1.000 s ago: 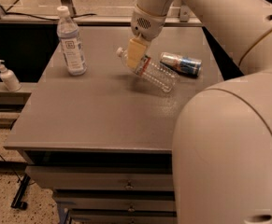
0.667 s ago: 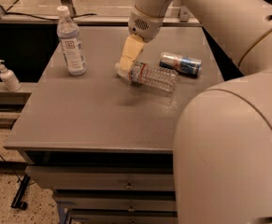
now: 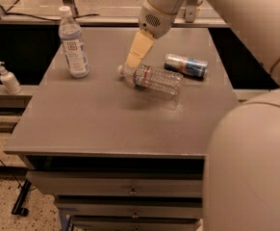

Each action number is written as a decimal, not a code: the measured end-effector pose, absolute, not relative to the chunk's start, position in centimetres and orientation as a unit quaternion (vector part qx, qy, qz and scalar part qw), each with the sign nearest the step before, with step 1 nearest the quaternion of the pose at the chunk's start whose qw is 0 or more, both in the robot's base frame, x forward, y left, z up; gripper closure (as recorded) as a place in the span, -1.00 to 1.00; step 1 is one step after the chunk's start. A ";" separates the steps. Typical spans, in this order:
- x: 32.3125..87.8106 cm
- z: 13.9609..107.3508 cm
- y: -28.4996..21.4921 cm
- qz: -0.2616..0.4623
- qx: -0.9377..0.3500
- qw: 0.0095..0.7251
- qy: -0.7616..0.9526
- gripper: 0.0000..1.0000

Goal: Knock water bottle over

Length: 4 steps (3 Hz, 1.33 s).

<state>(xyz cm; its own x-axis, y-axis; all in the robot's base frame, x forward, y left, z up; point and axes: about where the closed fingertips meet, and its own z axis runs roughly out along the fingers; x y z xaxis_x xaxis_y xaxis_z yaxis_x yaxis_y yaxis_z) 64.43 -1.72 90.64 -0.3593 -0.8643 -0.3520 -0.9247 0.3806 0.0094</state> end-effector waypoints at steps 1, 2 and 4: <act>61.6 95.1 -5.8 0.090 -0.528 0.246 0.808 -1.00; 57.1 98.6 -9.2 0.072 -0.513 0.329 0.789 -1.00; 52.1 102.2 -14.8 0.038 -0.442 0.441 0.780 -1.00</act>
Offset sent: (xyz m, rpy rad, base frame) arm -0.0951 -0.1348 0.1715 0.3567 -0.7838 -0.2174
